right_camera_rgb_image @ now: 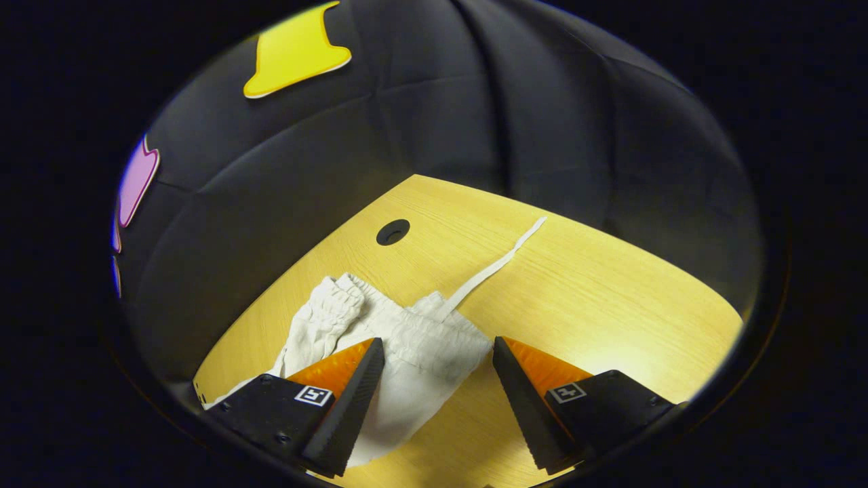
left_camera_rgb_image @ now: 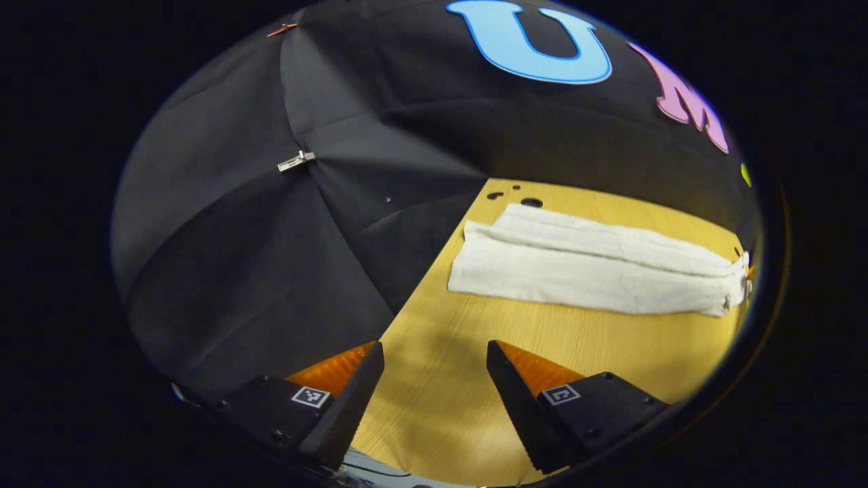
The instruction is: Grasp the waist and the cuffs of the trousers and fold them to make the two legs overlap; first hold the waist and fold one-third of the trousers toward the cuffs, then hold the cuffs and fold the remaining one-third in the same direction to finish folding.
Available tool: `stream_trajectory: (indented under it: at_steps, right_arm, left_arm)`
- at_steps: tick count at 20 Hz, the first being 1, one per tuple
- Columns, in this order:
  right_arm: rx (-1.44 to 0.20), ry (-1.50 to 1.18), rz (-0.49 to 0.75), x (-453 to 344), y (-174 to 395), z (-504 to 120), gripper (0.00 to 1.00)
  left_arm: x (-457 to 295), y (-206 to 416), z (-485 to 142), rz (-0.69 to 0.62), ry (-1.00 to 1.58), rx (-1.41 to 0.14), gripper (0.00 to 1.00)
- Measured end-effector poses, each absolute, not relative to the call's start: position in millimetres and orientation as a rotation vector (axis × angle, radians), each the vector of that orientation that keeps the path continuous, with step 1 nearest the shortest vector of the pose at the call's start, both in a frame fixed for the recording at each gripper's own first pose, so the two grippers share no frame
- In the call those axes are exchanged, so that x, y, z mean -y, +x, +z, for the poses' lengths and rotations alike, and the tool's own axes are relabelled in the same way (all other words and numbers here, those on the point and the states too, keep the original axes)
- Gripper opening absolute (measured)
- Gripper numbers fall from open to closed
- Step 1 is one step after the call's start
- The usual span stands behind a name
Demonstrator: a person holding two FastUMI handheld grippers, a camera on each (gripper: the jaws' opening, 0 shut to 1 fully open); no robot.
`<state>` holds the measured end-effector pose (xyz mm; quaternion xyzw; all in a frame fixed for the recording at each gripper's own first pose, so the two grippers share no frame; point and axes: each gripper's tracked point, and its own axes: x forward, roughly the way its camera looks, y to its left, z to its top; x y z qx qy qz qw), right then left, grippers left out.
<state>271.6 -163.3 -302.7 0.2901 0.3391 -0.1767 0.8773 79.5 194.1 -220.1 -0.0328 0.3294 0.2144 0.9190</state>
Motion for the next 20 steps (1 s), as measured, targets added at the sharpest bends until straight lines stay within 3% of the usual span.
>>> stream_trajectory:
  at_steps: [4, 5, 8, 10, 11, 12, 14, 20]
  right_arm:
    - [-0.673, 0.521, -0.377, 177.2, 271.9, -294.9, 0.95]
    - [-0.663, 0.490, -0.374, 180.8, 274.5, -297.0, 0.84]
    - [-0.700, 0.516, -0.345, 175.8, 273.1, -294.4, 0.70]
    - [-0.716, 0.555, -0.339, 172.3, 274.7, -299.2, 0.46]
    - [-0.707, 0.568, -0.337, 169.6, 278.2, -299.6, 0.29]
    - [-0.714, 0.574, -0.334, 168.9, 278.3, -299.4, 0.28]
    - [-0.718, 0.568, -0.338, 169.9, 278.6, -297.1, 0.15]
    - [-0.706, 0.423, -0.270, 170.4, 275.8, -263.8, 0.11]
  left_arm:
    - [-185.7, 71.7, -233.6, 0.435, -0.088, -0.705, 0.97]
    - [-185.2, 70.2, -236.6, 0.442, -0.079, -0.706, 0.97]
    - [-166.3, 48.4, -239.8, 0.458, -0.098, -0.713, 0.97]
    - [-159.9, 42.7, -243.4, 0.461, -0.125, -0.713, 0.97]
    - [-158.6, 40.2, -245.4, 0.465, -0.136, -0.717, 0.97]
    - [-157.1, 38.6, -248.1, 0.467, -0.147, -0.722, 0.97]
    - [-155.0, 36.8, -250.4, 0.466, -0.162, -0.720, 0.97]
    - [-148.7, 40.5, -255.4, 0.461, -0.206, -0.706, 0.97]
